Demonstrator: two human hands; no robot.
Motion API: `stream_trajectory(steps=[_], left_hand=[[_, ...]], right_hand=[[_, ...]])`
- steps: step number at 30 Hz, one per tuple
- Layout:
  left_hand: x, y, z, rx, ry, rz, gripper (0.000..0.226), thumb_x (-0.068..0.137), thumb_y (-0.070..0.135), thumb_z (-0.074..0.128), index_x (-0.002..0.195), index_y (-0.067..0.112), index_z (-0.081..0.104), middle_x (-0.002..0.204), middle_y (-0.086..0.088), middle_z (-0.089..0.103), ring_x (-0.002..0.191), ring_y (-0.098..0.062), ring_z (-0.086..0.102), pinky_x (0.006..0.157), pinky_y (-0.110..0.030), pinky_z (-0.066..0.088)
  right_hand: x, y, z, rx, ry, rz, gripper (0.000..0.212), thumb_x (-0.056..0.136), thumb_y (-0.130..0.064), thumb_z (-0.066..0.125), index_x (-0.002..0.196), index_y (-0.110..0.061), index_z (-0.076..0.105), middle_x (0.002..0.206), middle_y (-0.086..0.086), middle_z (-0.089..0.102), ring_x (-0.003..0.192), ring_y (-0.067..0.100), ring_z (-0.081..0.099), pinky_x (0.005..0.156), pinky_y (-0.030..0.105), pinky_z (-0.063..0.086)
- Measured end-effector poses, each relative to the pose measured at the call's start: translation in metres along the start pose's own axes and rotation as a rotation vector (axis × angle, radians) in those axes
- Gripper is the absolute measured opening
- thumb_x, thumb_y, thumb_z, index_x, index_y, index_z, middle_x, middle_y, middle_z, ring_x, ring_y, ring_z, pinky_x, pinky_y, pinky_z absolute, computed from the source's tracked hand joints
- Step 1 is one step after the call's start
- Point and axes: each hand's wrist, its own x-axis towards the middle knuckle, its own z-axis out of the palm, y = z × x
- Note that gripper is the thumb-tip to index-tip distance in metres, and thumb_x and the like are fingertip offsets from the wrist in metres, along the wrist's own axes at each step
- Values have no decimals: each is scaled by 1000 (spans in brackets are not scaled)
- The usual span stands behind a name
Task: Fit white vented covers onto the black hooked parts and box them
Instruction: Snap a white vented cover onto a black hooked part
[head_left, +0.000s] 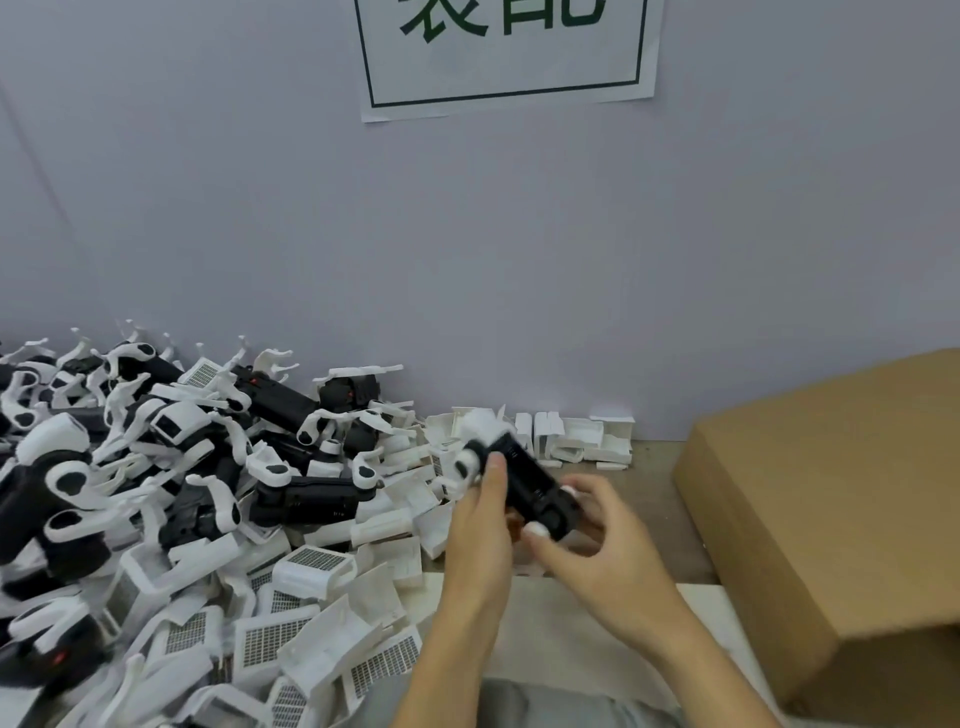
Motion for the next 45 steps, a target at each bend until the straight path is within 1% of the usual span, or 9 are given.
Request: stream_trajectory(steps=[8, 14, 19, 25, 30, 33, 37, 42, 45], left_hand=[[-3, -5, 3, -75, -84, 71, 24, 101, 29, 56, 94, 27, 79, 100, -4, 78, 99, -19, 73, 86, -31, 54], [-3, -7, 4, 8, -146, 173, 13, 96, 22, 66, 107, 18, 73, 103, -1, 77, 100, -12, 71, 81, -23, 54], [-2, -10, 4, 119, -91, 199, 19, 95, 7, 64, 101, 25, 69, 94, 9, 77, 90, 0, 71, 71, -12, 51], [0, -13, 0, 401, -95, 349, 30, 89, 3, 67, 102, 30, 65, 96, 13, 73, 94, 0, 67, 85, -28, 54], [-6, -18, -1, 540, -256, 338, 35, 79, 4, 56, 103, 29, 50, 104, 11, 70, 99, -8, 67, 83, -38, 59], [-5, -21, 1, 581, -301, 342, 36, 84, 2, 62, 107, 29, 57, 105, 10, 70, 101, -13, 67, 85, -42, 58], [-5, -17, 2, 598, -285, 396, 38, 82, 4, 68, 109, 30, 66, 100, 14, 72, 95, -2, 67, 85, -24, 56], [-7, -15, 5, 746, -165, 616, 35, 87, 11, 65, 112, 34, 67, 100, 20, 70, 96, -2, 62, 82, -20, 49], [-4, -11, 5, 621, 31, 541, 24, 95, 10, 60, 109, 28, 66, 96, 15, 71, 93, -7, 64, 79, -20, 49]], right_hand=[[2, -4, 13, -78, -21, 1, 54, 68, -48, 80, 115, -42, 53, 101, -22, 70, 93, -5, 67, 78, 20, 55], [-1, -13, 9, -139, 45, -102, 31, 60, -51, 67, 89, -40, 68, 77, -16, 73, 70, 3, 69, 59, 20, 54], [-1, -11, 9, -121, -77, -34, 27, 77, -32, 70, 102, -40, 67, 94, -20, 74, 88, 0, 69, 80, 32, 59], [1, -9, -2, 97, -23, -44, 62, 86, -10, 61, 142, -32, 49, 135, -16, 60, 130, 3, 51, 106, 38, 47], [5, -9, -6, 401, 81, 51, 69, 73, -28, 88, 132, -32, 52, 115, -9, 70, 99, 1, 70, 72, 19, 57], [9, -8, -6, 356, 240, 95, 32, 75, -26, 86, 103, -27, 72, 94, 0, 75, 82, 11, 74, 60, 29, 60], [11, -4, -6, 346, 347, 102, 21, 74, -28, 87, 90, -25, 76, 84, -1, 76, 80, 20, 75, 69, 51, 63], [10, -9, -5, 365, 375, 40, 47, 69, -49, 82, 108, -26, 71, 94, -11, 76, 88, 6, 73, 69, 20, 59], [8, -8, -3, 458, 267, 36, 66, 74, -55, 70, 133, -27, 58, 120, -10, 71, 113, 4, 65, 90, 27, 55]])
